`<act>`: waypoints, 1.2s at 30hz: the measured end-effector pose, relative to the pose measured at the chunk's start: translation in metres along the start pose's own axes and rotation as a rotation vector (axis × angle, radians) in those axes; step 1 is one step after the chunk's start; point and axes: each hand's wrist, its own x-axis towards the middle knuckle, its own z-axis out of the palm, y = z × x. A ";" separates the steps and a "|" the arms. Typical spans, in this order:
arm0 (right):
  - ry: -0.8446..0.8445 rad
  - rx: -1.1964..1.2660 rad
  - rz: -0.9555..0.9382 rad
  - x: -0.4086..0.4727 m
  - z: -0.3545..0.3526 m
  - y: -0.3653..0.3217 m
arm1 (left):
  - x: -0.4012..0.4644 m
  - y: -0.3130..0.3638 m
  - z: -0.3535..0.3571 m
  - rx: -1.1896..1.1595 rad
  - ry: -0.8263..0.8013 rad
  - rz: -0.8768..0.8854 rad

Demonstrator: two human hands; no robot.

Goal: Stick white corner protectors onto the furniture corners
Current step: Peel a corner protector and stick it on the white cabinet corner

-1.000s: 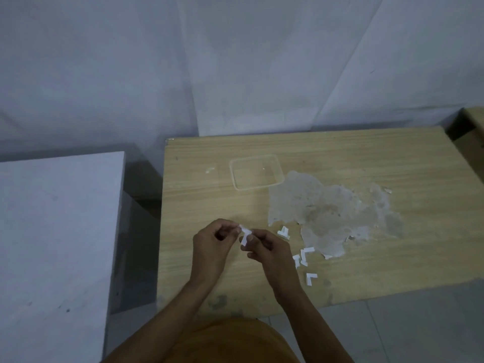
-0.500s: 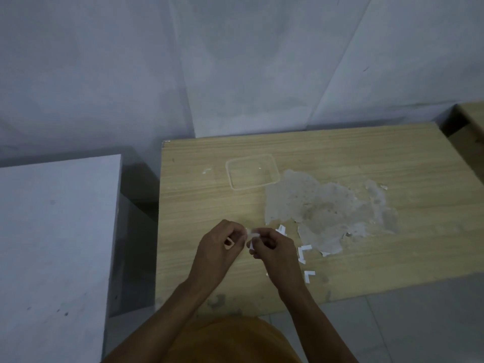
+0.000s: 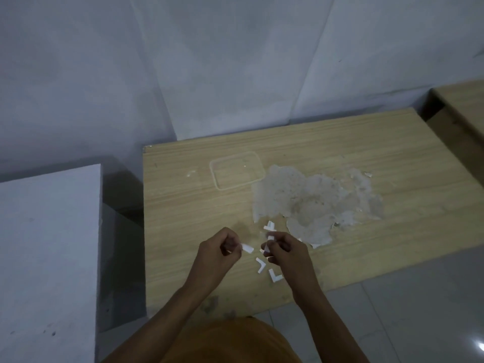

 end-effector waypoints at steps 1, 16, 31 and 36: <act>0.006 -0.002 0.027 -0.001 -0.006 0.005 | 0.000 -0.006 0.007 0.013 -0.025 -0.029; 0.052 0.112 0.213 -0.023 -0.045 0.045 | 0.019 -0.066 0.076 0.240 -0.208 -0.325; -0.043 0.112 0.030 -0.027 -0.022 0.013 | -0.010 0.027 0.039 0.072 -0.047 0.186; -0.071 0.098 -0.023 -0.029 -0.012 0.010 | -0.013 0.023 0.036 0.088 0.011 0.188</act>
